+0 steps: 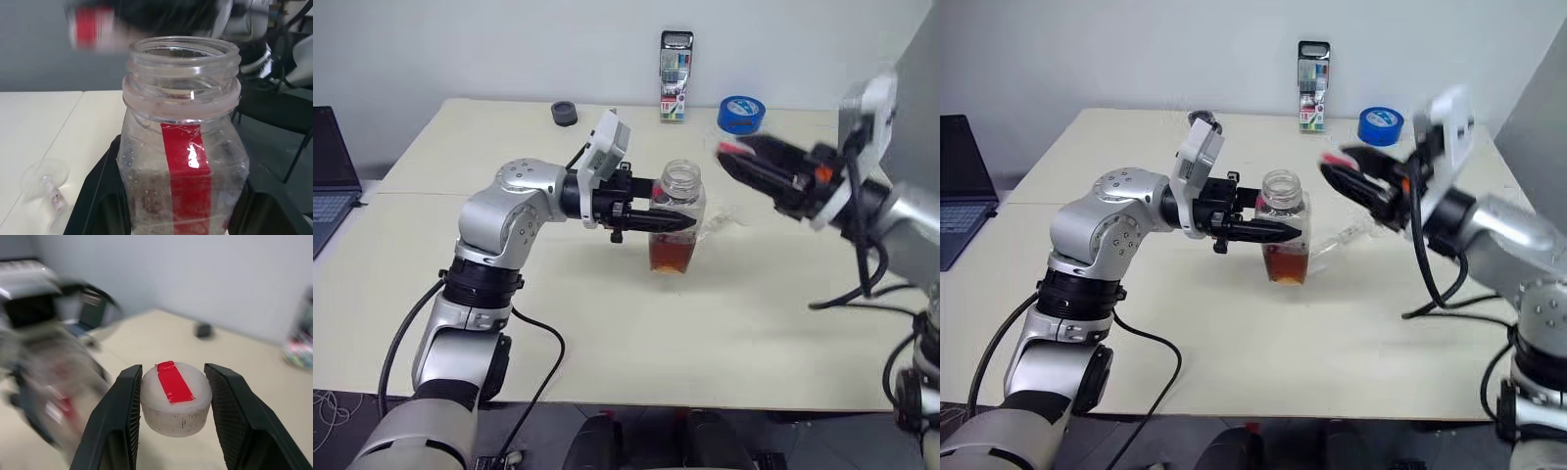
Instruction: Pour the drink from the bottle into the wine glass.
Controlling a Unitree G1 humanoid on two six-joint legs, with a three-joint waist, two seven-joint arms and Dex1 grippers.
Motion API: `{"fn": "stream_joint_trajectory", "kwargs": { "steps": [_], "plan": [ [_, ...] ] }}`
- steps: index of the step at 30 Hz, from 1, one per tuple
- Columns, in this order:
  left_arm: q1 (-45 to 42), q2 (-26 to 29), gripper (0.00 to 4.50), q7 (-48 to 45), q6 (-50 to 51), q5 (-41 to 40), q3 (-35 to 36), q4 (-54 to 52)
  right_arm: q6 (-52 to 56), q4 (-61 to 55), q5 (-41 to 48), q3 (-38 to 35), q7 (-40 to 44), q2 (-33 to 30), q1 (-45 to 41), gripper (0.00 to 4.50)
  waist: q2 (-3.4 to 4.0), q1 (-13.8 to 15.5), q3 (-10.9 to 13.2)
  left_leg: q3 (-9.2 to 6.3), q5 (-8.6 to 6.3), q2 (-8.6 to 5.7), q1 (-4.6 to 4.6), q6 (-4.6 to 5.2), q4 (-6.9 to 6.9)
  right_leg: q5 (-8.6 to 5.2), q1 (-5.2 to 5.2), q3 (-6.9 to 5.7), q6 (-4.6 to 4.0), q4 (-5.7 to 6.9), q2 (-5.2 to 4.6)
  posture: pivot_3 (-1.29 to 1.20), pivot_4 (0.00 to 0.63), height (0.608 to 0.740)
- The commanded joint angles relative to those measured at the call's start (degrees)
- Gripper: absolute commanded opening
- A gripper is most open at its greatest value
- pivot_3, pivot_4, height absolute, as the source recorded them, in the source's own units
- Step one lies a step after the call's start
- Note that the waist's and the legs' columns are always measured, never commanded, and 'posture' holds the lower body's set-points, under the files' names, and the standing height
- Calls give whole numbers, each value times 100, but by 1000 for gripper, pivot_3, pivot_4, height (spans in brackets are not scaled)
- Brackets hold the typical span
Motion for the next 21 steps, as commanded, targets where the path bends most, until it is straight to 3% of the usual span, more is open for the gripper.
{"fn": "stream_joint_trajectory", "kwargs": {
  "steps": [1, 3, 7, 13, 18, 21],
  "plan": [
    [-44, 5, 1932, 62, -34, -75, 136, -244, -754, -338, -1361, -20, -520, 181, 990, 1753, 0, 11, 0, 3, 0, -1, 1, 0, 1, -1, -2, 4, 1, 2, 0, 0, 150, 740],
    [-44, -10, 1932, 81, -33, -73, 126, -246, -1214, -176, -2265, 368, -820, 399, 1563, 1753, 0, 10, 0, 4, 1, -2, 3, -1, -2, -2, -3, 7, 3, 7, 1, 0, 150, 740],
    [-115, -57, 1932, 95, -22, -80, 91, -218, -1720, 253, -3113, 964, -1083, 1148, 2071, 1753, 3, -82, 1, 11, 1, -2, 21, -1, -5, -2, -4, 26, 3, 22, 11, 0, 150, 740],
    [-195, -79, 1932, 69, -30, -55, 73, -175, -2390, 977, -3930, 1205, -1209, 1952, 2435, 1753, 4, -64, 1, 15, 11, -2, 26, -19, -4, -3, -4, 34, 3, 23, 16, 0, 150, 740],
    [-187, -75, 1932, 72, -11, -65, 63, -218, -2429, 1149, -4248, 1131, -1161, 2144, 2626, 1753, 4, -60, 1, 17, 12, -4, 23, -20, -4, -3, -3, 34, 5, 18, 12, 0, 150, 740],
    [-160, -80, 1932, 78, -12, -74, 65, -248, -2452, 1150, -4337, 1130, -1062, 2189, 2633, 2739, 4, -61, 1, 16, 12, -4, 25, -20, -4, -3, -3, 34, 5, 21, 13, 0, 150, 740]
  ]
}}
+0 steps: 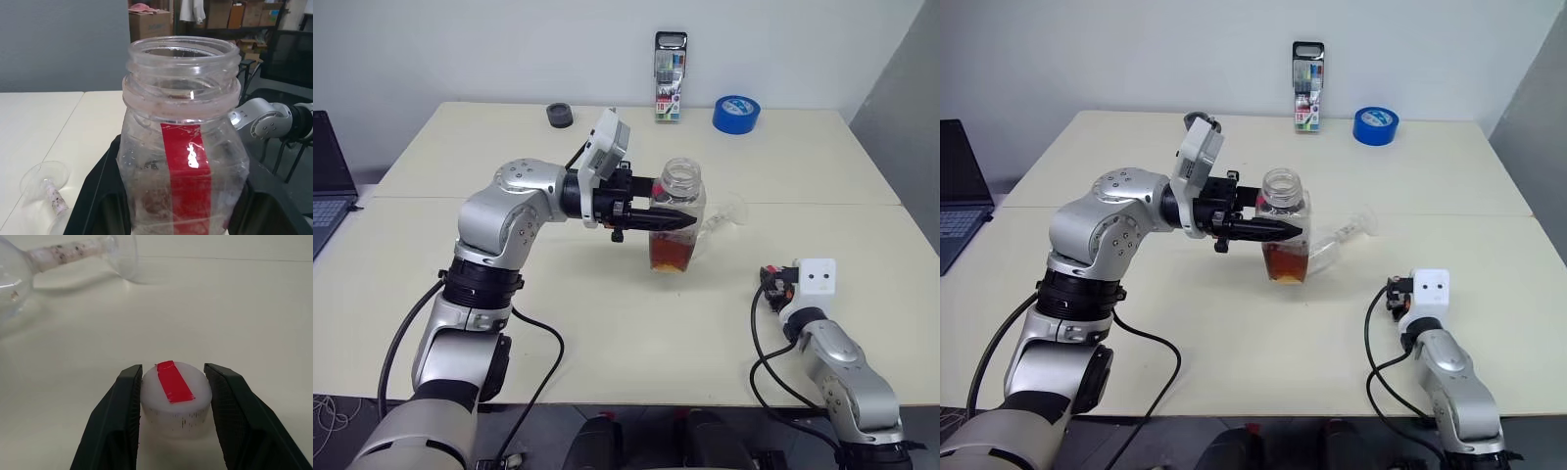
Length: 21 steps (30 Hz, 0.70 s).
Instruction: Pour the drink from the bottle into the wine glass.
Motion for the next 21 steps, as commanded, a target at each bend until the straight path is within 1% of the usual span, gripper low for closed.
{"fn": "stream_joint_trajectory", "kwargs": {
  "steps": [1, 4, 5, 10, 14, 16, 18, 19, 21],
  "plan": [
    [-126, -1, 1932, -17, -37, -70, 77, -217, -107, -135, -112, -120, 117, 45, -50, 3083, 0, -8, 0, 0, 0, 0, 0, 0, 0, 0, 0, 0, 0, 0, 0, 0, 150, 740],
    [-110, -7, 1932, -7, -42, -71, 83, -230, -18, -231, -106, -135, 233, 59, -139, 4168, 0, -12, 0, -1, 0, 0, 2, 0, -1, 0, 0, 0, 0, 2, 2, 0, 150, 740],
    [-106, -8, 1932, -4, -44, -71, 84, -234, 9, -251, -112, -128, 270, 48, -157, 4469, 0, -11, 0, 0, 0, 0, 2, 0, 0, 0, 0, 0, 0, 2, 2, 0, 150, 740],
    [-76, -16, 1932, 5, -69, -69, 92, -243, 301, -499, -163, -261, 381, -155, -344, 4469, 0, -7, 0, -1, 0, 0, 1, 0, 1, 0, 0, 0, 0, 1, 1, 0, 150, 740],
    [-64, 11, 1932, 89, -213, 62, 107, -205, 572, -1243, 284, -546, 1213, -888, -617, 4469, 1, -6, 1, 0, -1, -4, -1, 1, 3, 0, 0, 2, 0, 1, 0, 0, 150, 740],
    [-95, 31, 1932, 378, -510, 434, 90, -16, 802, -1679, 774, -675, 1901, -1390, -666, 4469, 1, -5, 1, -3, -1, -4, 0, 2, 2, 0, 1, -1, 0, 0, 0, 0, 150, 740],
    [-84, 35, 1932, 717, -691, 699, 156, 87, 1196, -2136, 1833, -1016, 2519, -1769, -846, 4469, 1, -6, 1, -8, -11, -3, 1, 19, 2, 0, 4, -5, 0, -1, 3, 0, 150, 740],
    [-69, 33, 1932, 802, -733, 750, 181, 91, 1336, -2251, 2178, -1137, 2646, -1863, -905, 4469, 0, -9, 1, -10, -12, -2, 1, 21, 1, 0, 4, -5, 0, -1, 3, 0, 150, 740],
    [-70, -57, 1932, 1329, -653, 872, 308, 1, 1809, -2370, 3261, -1346, 2826, -2169, -1417, 4469, -2, -14, 3, -13, -13, -2, 1, 23, 2, 0, 5, -7, 0, -1, 3, 0, 150, 740]
  ]
}}
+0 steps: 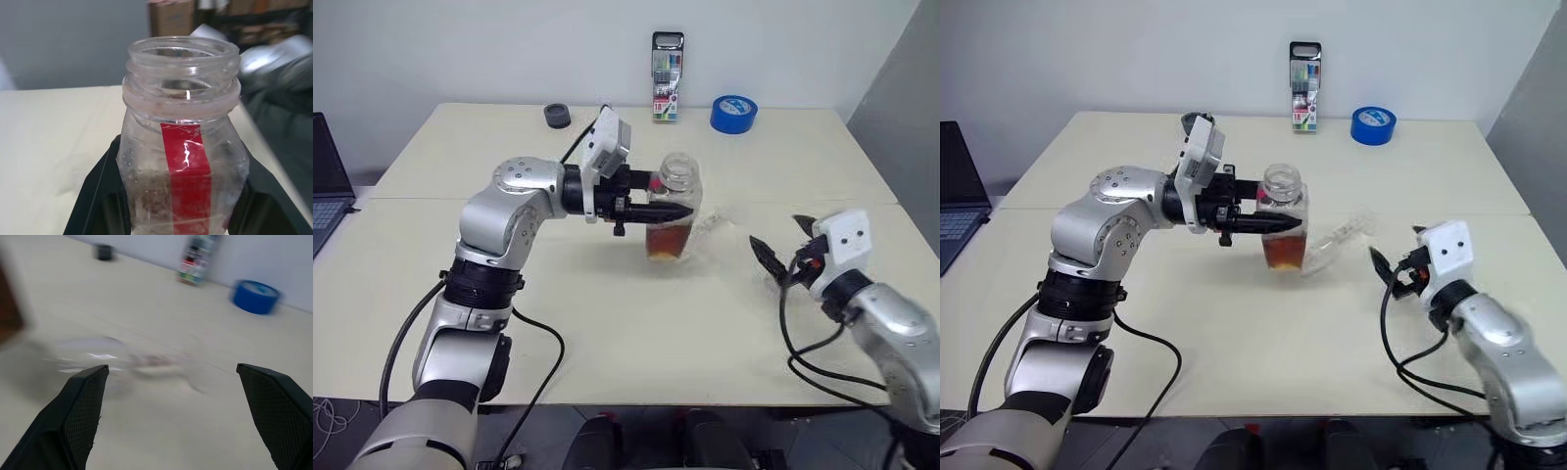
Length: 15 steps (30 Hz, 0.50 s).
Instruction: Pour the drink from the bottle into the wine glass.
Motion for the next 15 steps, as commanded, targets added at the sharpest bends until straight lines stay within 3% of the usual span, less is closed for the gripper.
{"fn": "stream_joint_trajectory", "kwargs": {
  "steps": [1, 3, 6, 15],
  "plan": [
    [-95, -101, 1932, 904, -87, 266, 325, -256, 711, -299, 1810, -405, 244, -344, -913, 4469, -2, -9, 2, 0, 0, -1, 0, 1, 2, 0, 0, 1, 0, 1, -3, 0, 150, 740],
    [-127, -206, 1932, 1527, 16, 436, 427, -304, 996, -87, 2490, -392, -20, -382, -1584, 4469, -3, -5, 2, 0, -1, -1, 1, 1, 5, 2, 2, 1, 1, 1, -4, 0, 150, 740],
    [-145, -355, 1932, 2447, 20, 763, 599, -310, 1214, 195, 2837, -183, -202, -433, -2313, 4469, -5, 14, 2, -6, 0, -1, -3, 1, 5, 2, 2, -7, 1, -3, -6, 0, 150, 740],
    [729, -737, 1932, 5286, -362, 1985, 1256, -58, 1168, 723, 2766, 366, 34, -366, -3119, 4469, -5, 16, 2, 0, 1, -2, -9, -1, 4, 2, -4, -5, 1, -4, -15, 0, 150, 740]
  ]
}}
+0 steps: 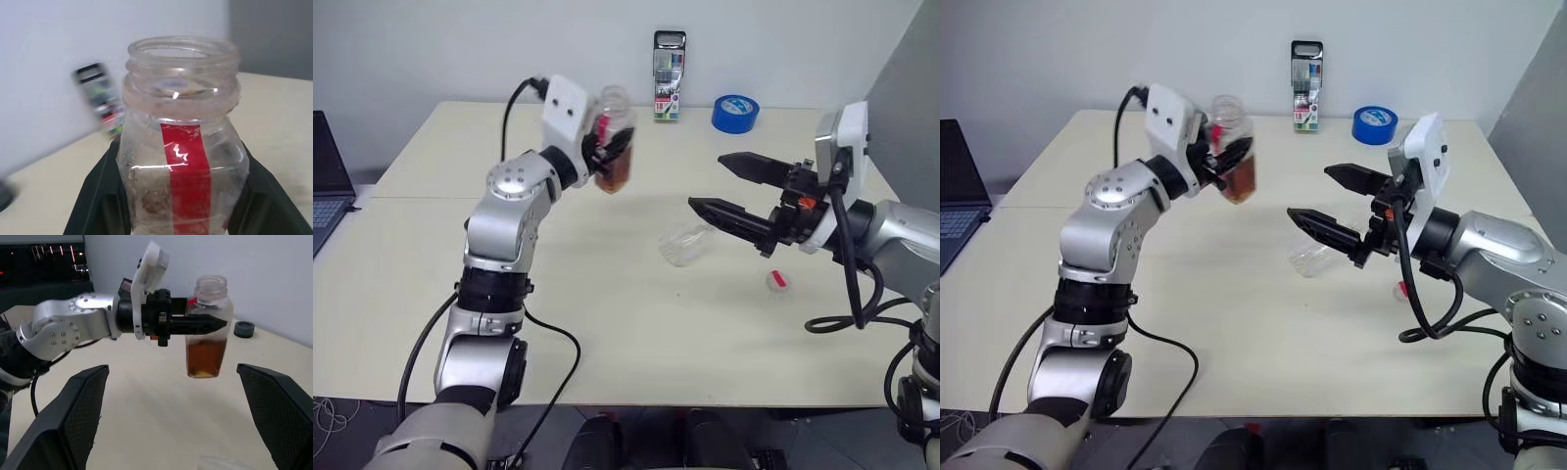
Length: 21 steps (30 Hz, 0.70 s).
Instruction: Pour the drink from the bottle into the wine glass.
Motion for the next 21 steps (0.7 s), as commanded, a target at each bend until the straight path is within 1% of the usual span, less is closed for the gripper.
{"fn": "stream_joint_trajectory", "kwargs": {
  "steps": [1, 3, 5, 10, 17, 21],
  "plan": [
    [214, -2, 1932, 881, -255, 350, 441, -90, -109, 14, 54, 56, 118, 30, -226, 4469, 0, 3, 0, 0, 0, 1, 1, 0, 0, 0, 0, 0, 0, 1, 0, 0, 150, 740],
    [327, 5, 1932, 1073, -327, 406, 538, -64, -117, 44, 19, 98, 156, 44, -263, 4469, -1, 11, 1, 0, 0, 1, -2, -1, 1, 0, -1, -1, 0, 0, 0, 0, 150, 740],
    [525, -25, 1932, 1164, -478, 264, 798, 93, -138, 90, -29, 168, 236, 56, -294, 4469, -3, 24, 0, -1, 1, 1, -4, -2, 1, 0, -1, -3, 0, -1, -1, 0, 150, 740],
    [742, -129, 1932, 915, -956, -68, 1062, 424, -177, 179, -151, 253, 347, 67, -348, 4469, -4, 64, -1, 0, 4, 0, -4, -8, 2, 0, -1, -6, 0, -3, -4, 0, 150, 740],
    [712, -181, 1932, 869, -1259, -299, 1274, 1020, -191, 173, -297, 302, 371, 77, -325, 4469, -7, 88, -2, 0, 9, 1, -4, -16, 1, 0, -1, -8, 0, -3, -4, 0, 150, 740],
    [674, -108, 1932, 870, -1453, -208, 1205, 1329, -195, 164, -368, 289, 360, 76, -271, 4469, -9, 94, -3, -1, 9, 1, -4, -16, 2, 0, -1, -10, 0, -2, -4, 0, 150, 740]
  ]
}}
